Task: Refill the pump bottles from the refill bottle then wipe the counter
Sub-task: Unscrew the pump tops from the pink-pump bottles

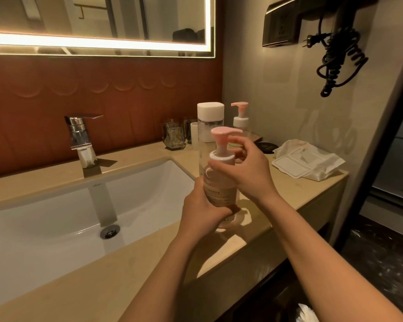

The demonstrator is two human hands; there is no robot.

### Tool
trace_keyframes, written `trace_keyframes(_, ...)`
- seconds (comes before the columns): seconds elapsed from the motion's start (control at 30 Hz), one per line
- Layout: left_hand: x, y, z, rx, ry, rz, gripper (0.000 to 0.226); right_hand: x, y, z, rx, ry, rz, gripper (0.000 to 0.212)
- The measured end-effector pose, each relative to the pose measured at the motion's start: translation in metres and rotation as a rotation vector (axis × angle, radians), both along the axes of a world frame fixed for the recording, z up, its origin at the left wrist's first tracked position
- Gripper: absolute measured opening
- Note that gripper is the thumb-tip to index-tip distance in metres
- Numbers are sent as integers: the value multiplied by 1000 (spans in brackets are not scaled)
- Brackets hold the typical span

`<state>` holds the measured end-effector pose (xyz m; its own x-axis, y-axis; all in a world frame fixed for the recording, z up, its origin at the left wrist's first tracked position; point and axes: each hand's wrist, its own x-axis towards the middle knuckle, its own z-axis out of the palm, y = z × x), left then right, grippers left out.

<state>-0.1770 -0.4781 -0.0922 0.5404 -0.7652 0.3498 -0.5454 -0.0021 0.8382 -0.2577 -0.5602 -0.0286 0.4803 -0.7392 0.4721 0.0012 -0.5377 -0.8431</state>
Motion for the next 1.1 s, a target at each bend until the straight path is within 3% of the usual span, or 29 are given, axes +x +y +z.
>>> trace_keyframes(0.1, 0, 0, 0, -6, 11, 5, 72, -3, -2, 2, -6, 62, 98, 55)
trace_keyframes(0.27, -1, -1, 1, -10, 39, -9, 74, 7, 2, 3, -79, 123, -24, 79)
trace_keyframes(0.37, 0, -1, -1, -1, 15, -4, 72, 4, 2, 2, -76, 43, -81, 72)
trace_keyframes(0.53, -1, 0, 1, -12, 34, -2, 73, 1, 1, 4, -112, 86, 48, 53)
trace_keyframes(0.67, -2, 0, 0, -15, 47, -7, 79, 10, 3, 2, -158, 180, -40, 80)
trace_keyframes(0.8, -1, -1, -1, 0, 11, -1, 73, 4, 3, 2, -114, 66, -55, 64)
trace_keyframes(0.9, 0, -1, -1, -1, 13, 13, 72, 2, 4, 3, -134, 112, 3, 52)
trace_keyframes(1.1, -2, -1, 0, -5, 29, 0, 78, 12, 3, 1, -185, 236, -106, 86)
